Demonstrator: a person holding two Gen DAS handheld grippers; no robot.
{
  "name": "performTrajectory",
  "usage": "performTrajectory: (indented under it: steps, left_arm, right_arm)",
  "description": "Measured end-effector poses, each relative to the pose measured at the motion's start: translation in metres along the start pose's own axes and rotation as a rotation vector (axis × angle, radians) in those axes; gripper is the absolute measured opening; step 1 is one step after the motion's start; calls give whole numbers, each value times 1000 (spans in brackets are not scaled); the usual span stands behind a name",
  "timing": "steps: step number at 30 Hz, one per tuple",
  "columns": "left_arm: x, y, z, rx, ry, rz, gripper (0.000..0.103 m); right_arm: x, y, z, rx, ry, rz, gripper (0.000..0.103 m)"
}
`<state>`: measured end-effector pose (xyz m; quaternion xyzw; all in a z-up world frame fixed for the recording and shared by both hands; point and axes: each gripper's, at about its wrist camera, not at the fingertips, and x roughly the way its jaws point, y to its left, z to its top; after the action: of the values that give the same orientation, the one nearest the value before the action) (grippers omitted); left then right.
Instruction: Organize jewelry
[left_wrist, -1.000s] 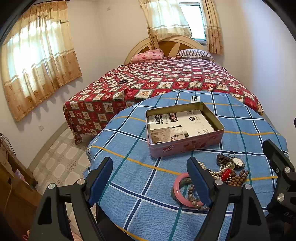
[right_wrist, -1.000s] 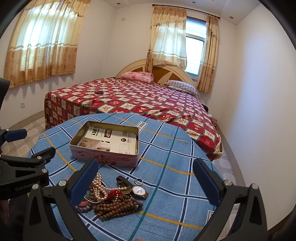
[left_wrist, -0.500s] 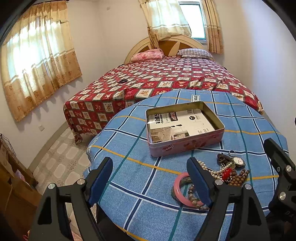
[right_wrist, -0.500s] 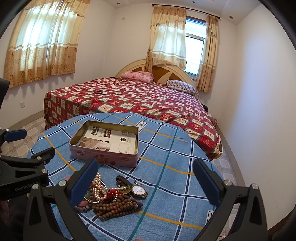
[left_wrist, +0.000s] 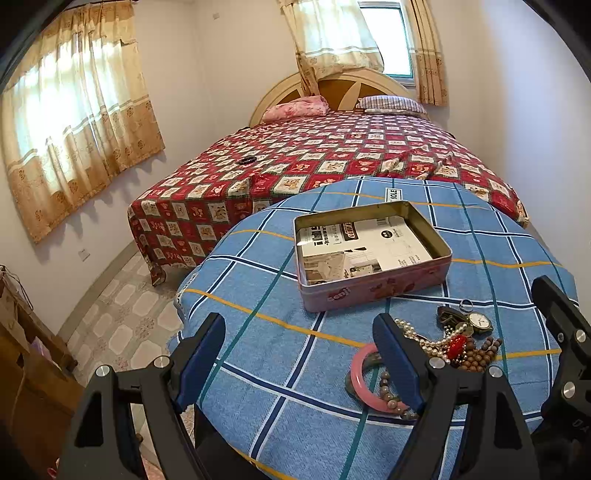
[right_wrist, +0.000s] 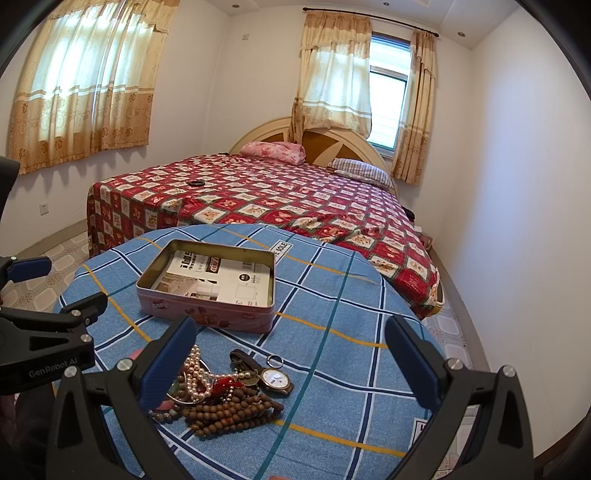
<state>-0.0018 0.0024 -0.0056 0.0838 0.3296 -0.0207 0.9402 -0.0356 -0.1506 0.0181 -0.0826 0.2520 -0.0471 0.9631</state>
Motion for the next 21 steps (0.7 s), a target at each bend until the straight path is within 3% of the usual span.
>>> performTrajectory:
  steps: [21]
  left_arm:
    - [1,-2,2,5,4,1,82]
  right_arm:
    - [0,1,0,-2,1,0,103]
